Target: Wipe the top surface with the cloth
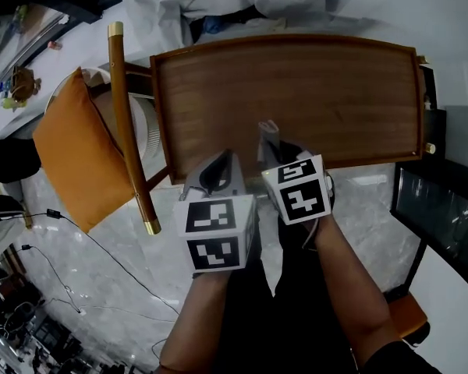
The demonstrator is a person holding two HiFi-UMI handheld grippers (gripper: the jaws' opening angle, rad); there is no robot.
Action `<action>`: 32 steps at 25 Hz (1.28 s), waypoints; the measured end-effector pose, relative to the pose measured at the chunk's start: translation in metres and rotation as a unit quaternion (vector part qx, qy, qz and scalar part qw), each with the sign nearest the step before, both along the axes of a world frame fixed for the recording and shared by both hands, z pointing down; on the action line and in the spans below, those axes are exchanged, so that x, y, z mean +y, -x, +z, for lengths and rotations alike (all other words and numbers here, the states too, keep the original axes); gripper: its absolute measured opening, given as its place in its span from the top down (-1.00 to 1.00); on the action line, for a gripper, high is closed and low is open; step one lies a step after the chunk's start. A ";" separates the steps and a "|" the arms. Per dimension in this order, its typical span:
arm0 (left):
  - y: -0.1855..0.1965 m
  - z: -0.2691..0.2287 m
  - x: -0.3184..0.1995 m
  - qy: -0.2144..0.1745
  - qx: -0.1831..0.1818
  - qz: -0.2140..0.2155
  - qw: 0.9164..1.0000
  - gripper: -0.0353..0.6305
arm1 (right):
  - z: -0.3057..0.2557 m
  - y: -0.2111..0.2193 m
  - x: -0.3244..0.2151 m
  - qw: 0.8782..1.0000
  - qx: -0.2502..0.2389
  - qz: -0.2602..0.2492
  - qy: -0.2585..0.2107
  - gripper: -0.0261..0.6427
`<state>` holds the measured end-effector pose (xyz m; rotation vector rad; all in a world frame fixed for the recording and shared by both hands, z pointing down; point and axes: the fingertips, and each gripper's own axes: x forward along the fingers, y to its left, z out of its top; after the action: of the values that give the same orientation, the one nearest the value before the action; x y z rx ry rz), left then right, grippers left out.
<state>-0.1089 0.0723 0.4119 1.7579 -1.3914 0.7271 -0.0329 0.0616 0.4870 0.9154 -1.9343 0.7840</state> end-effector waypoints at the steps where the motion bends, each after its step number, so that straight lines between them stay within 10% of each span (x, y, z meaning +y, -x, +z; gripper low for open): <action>1: -0.006 0.006 -0.002 0.004 -0.003 0.003 1.000 0.86 | 0.000 -0.010 -0.002 1.000 0.002 0.004 -0.002 0.81; 32: -0.205 0.034 -0.036 0.012 0.000 0.097 0.995 0.86 | -0.015 -0.279 -0.039 0.990 0.072 0.113 -0.041 0.81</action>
<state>0.0963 0.0367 0.4458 1.8905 -1.2185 0.8443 0.2463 0.0223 0.4719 1.2237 -1.7686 0.7484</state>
